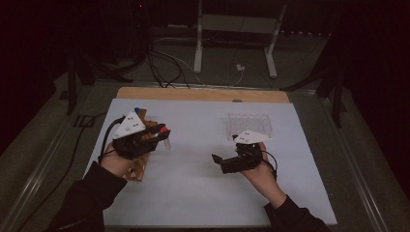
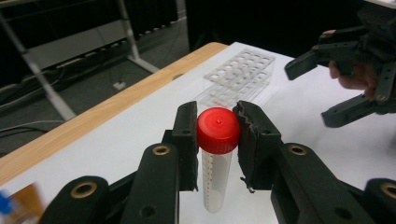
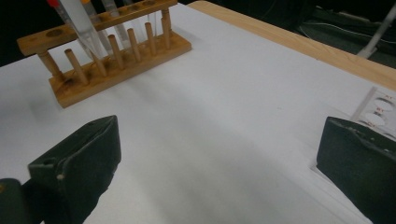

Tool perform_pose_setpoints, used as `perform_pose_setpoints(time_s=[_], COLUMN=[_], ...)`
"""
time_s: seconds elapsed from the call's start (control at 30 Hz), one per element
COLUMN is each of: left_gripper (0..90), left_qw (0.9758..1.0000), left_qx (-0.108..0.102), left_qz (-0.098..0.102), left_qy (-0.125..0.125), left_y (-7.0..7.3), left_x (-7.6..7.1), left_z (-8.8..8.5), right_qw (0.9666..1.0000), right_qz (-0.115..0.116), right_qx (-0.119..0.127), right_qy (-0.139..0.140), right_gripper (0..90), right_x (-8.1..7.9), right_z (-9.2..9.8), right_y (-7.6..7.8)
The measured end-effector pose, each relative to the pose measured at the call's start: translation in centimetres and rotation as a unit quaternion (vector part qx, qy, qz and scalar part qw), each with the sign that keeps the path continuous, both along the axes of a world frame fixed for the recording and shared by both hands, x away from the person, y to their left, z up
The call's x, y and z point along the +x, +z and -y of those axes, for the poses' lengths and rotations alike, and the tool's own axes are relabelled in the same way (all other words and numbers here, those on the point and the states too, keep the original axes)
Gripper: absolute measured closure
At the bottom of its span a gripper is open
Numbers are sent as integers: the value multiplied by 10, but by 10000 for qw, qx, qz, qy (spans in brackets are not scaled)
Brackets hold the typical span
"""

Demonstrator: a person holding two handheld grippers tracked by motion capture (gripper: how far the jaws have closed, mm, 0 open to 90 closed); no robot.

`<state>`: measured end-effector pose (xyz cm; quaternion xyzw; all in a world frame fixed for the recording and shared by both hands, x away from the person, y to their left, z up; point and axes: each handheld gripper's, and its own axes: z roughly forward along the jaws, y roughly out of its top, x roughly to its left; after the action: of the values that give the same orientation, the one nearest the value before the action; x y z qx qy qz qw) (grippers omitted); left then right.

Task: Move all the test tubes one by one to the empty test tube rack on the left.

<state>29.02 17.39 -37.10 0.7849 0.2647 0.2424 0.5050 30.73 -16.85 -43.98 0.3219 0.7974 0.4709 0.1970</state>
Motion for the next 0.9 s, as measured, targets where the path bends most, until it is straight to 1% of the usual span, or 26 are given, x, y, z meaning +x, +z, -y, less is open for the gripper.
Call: perform_pose_setpoints(time_s=[0.03, 0.17, 0.3, 0.4, 0.5, 0.63, 0.7, 0.73, 0.77, 0.83, 0.87, 0.9], left_gripper=[716, 716, 716, 716, 716, 716, 716, 716, 716, 716, 716, 716], left_qw=[10000, 9998, 9994, 9986, 9971, 9933, 9923, 9910, 9905, 9900, 9895, 9891], left_qx=[14, 57, 111, 206, 280, 346, 252, 307, 290, 138, 34, -136], left_qz=[3, 20, 35, 78, 103, 129, 77, 130, 130, 61, 114, 102], left_qy=[34, 205, 340, 490, 695, 1091, 1209, 1294, 1340, 1401, 1437, 1463], left_y=[1, 4, 3, 2, 0, -5, -8, -10, -12, -17, -21, -24], left_x=[-2, -11, -20, -29, -37, -42, -42, -42, -41, -37, -35, -33], left_z=[-5, -22, -35, -47, -61, -82, -91, -94, -96, -101, -103, -104], right_qw=[10000, 9999, 9999, 9999, 9999, 10000, 10000, 10000, 10000, 10000, 10000, 10000], right_qz=[46, 77, 67, 52, 52, 59, 46, 44, 42, 35, 26, 13], right_qx=[-9, 67, 91, 82, 94, 61, 52, 46, 40, 21, 18, 12], right_qy=[-12, -37, -20, -28, -22, 7, 12, 7, 9, -7, -12, -24], right_gripper=[0, 0, 0, 0, 0, 0, 0, 0, 0, 0, 0, 0], right_x=[0, 0, 0, 0, 0, -1, -1, -1, 0, 0, 0, 1], right_z=[0, 3, 5, 5, 6, 4, 3, 3, 3, 3, 3, 4], right_y=[0, 2, 2, 2, 3, 2, 2, 1, 1, 1, 1, 0])
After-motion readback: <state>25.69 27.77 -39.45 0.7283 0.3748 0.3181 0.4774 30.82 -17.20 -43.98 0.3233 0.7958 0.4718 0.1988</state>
